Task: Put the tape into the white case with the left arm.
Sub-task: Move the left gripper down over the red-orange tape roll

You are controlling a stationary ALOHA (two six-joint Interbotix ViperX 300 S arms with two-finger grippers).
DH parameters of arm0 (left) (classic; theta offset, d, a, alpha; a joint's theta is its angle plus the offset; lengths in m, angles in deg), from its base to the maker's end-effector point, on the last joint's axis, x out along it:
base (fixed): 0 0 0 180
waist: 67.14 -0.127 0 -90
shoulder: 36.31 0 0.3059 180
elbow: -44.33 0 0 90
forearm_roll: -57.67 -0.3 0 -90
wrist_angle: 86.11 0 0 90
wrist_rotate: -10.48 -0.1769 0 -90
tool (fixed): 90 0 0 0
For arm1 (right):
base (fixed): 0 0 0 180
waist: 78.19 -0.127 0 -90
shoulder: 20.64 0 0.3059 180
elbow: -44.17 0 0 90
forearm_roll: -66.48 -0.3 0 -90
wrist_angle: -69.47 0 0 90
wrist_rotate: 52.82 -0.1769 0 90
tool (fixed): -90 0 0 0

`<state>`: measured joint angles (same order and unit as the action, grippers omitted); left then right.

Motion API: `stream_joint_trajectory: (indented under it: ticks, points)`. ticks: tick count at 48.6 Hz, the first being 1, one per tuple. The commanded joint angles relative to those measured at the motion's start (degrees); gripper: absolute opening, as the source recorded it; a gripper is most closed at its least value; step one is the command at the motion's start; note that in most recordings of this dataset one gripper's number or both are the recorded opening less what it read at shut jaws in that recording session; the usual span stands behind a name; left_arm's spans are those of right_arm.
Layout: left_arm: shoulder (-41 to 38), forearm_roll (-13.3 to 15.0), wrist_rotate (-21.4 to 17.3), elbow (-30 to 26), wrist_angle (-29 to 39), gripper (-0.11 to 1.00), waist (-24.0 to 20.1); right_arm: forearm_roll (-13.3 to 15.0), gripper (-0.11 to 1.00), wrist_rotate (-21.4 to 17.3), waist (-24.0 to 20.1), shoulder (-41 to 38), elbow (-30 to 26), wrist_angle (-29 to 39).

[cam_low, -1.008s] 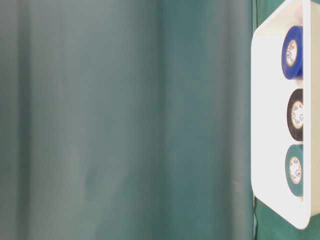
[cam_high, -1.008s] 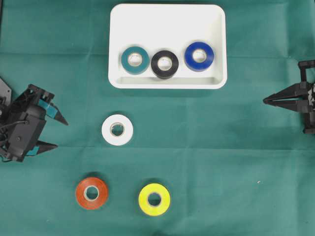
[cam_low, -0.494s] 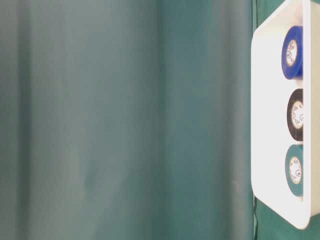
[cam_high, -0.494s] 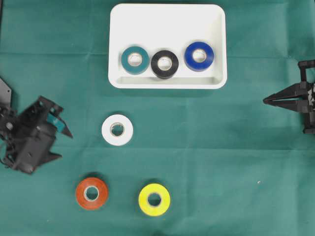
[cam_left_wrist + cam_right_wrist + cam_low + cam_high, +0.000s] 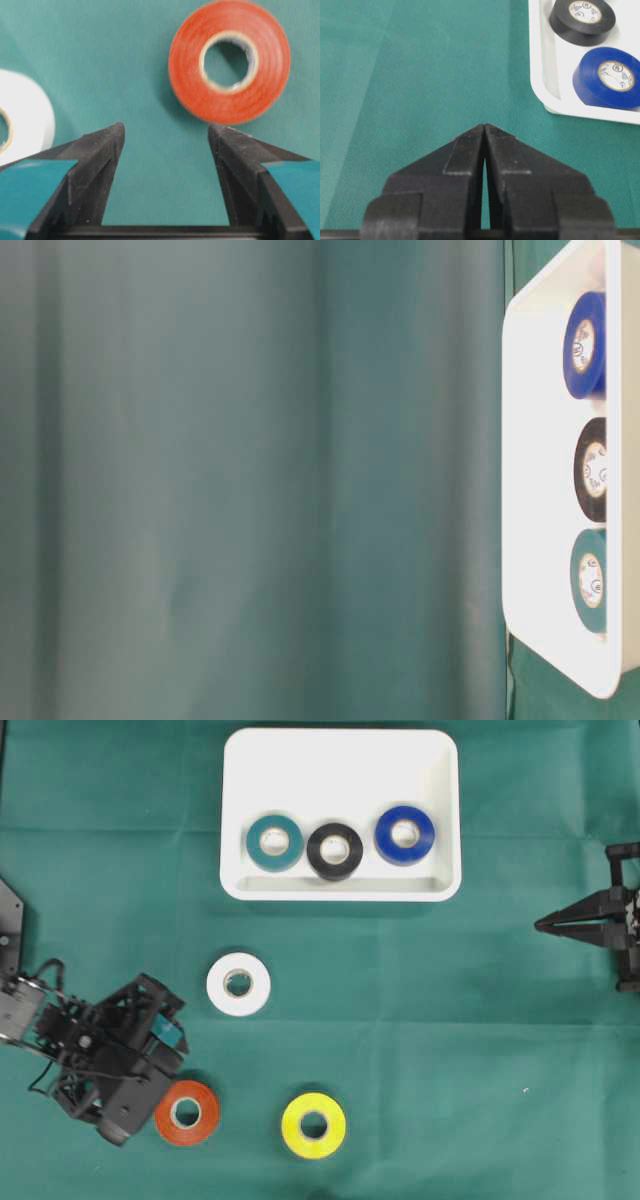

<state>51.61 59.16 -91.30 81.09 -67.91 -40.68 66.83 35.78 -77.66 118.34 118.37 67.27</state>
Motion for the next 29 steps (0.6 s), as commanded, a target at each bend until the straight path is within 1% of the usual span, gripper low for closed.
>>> stream_joint_trajectory:
  ticks: [1, 12, 29]
  points:
    - [-1.76, 0.09, 0.00, -2.99, -0.44, 0.67, 0.62, 0.00, -0.09, -0.09, 0.00, -0.26, -0.70, -0.44]
    - [-6.15, 0.09, 0.00, -6.59, -0.44, 0.69, 1.14, 0.00, -0.09, -0.09, 0.00, -0.26, -0.70, -0.53]
    - [-9.32, 0.00, 0.00, -7.65, -0.88, 0.70, 1.14, 0.00, -0.09, -0.09, 0.00, -0.26, -0.62, -0.62]
